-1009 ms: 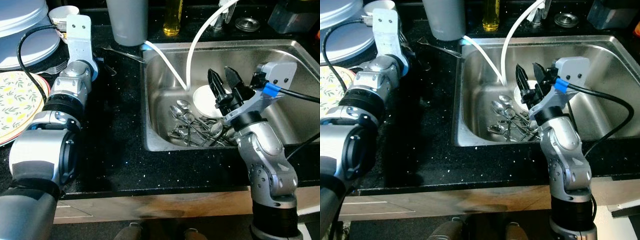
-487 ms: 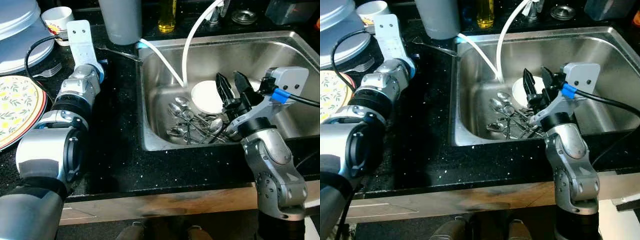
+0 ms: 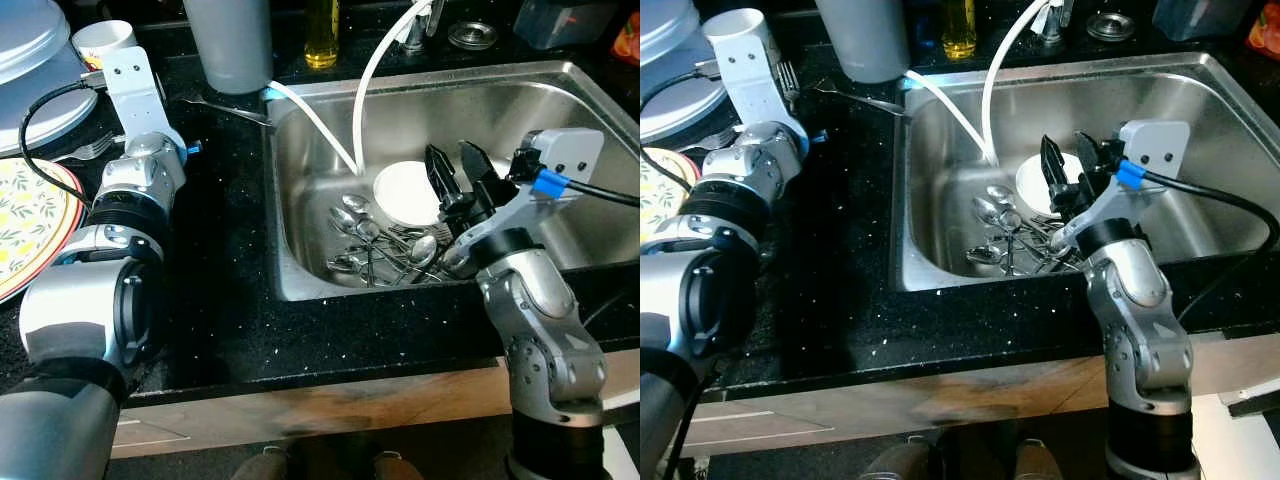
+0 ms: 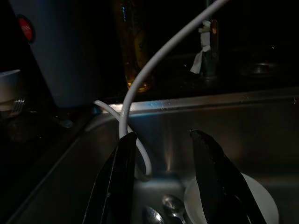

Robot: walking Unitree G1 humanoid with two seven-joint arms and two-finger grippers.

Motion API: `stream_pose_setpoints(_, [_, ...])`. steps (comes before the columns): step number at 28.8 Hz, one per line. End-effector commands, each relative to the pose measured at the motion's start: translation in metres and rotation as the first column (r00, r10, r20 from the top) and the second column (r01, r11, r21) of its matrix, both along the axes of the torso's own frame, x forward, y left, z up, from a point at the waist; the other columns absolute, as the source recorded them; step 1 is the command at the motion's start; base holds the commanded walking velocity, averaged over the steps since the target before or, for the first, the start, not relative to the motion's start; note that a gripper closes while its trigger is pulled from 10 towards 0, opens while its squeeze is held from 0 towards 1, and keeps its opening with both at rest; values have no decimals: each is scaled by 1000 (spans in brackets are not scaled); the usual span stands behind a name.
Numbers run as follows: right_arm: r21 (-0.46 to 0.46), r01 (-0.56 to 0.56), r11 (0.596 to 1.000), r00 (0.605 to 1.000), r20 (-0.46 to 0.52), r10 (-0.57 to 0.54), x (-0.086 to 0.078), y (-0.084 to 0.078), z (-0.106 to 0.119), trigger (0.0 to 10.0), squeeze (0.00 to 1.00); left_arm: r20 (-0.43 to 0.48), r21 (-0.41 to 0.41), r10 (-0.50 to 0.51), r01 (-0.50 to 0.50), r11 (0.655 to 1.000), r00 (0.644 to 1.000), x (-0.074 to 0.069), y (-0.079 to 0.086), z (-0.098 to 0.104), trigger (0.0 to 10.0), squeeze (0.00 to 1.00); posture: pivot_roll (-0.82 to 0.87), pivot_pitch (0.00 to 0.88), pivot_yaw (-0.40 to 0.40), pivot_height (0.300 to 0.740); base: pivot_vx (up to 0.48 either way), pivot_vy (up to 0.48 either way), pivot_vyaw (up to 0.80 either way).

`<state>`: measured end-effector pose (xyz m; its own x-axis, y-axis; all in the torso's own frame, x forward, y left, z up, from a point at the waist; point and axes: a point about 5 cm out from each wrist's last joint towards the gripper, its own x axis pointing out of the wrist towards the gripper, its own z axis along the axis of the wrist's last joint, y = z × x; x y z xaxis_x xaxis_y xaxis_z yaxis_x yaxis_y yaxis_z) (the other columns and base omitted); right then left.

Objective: Kitchen organization

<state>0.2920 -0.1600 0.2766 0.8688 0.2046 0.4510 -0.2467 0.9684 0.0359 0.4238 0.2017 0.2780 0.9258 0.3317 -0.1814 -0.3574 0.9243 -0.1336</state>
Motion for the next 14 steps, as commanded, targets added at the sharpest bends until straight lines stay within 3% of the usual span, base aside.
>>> stream_pose_setpoints(1, [-2,-11,1000,1000,7,11,0,1,0,10000,0,-203,-40,24,-32,999,979,-8,7,-49,0,0,32,196,85,740,0,0,0])
stream_pose_setpoints(6, [-1,-14,1000,1000,12,15,4,0,1,10000,0,-201,10,38,-37,999,979,-7,3,-48,0,0,39,185,80,740,0,0,0])
stream_pose_setpoints(8, [-2,-15,1000,1000,13,15,6,-1,1,10000,0,-165,41,25,-18,999,986,-5,-2,-42,0,0,42,176,75,740,0,0,0])
stream_pose_setpoints(10, [-1,-18,1000,1000,16,18,7,-1,2,10000,0,-64,111,-11,18,994,998,-2,-9,-26,0,0,47,171,69,740,0,0,0])
stream_pose_setpoints(11, [-1,-20,1000,1000,19,20,8,-1,2,10000,0,10,174,-15,13,985,1000,-2,-11,-16,6980,0,54,166,62,740,0,0,0])
stream_pose_setpoints(12, [-1,-20,1000,1000,19,20,8,-1,2,10000,0,10,174,-15,13,985,1000,-2,-11,-16,6980,0,54,166,62,740,0,0,0])
stream_pose_setpoints(13, [-1,-24,1000,999,24,24,9,-1,3,10000,0,80,236,-16,-3,972,997,-3,-12,-6,10000,0,59,160,55,740,0,0,0])
stream_pose_setpoints(14, [-1,-24,1000,999,24,24,9,-1,3,10000,0,80,236,-16,-3,972,997,-3,-12,-6,10000,0,59,160,55,740,0,0,0])
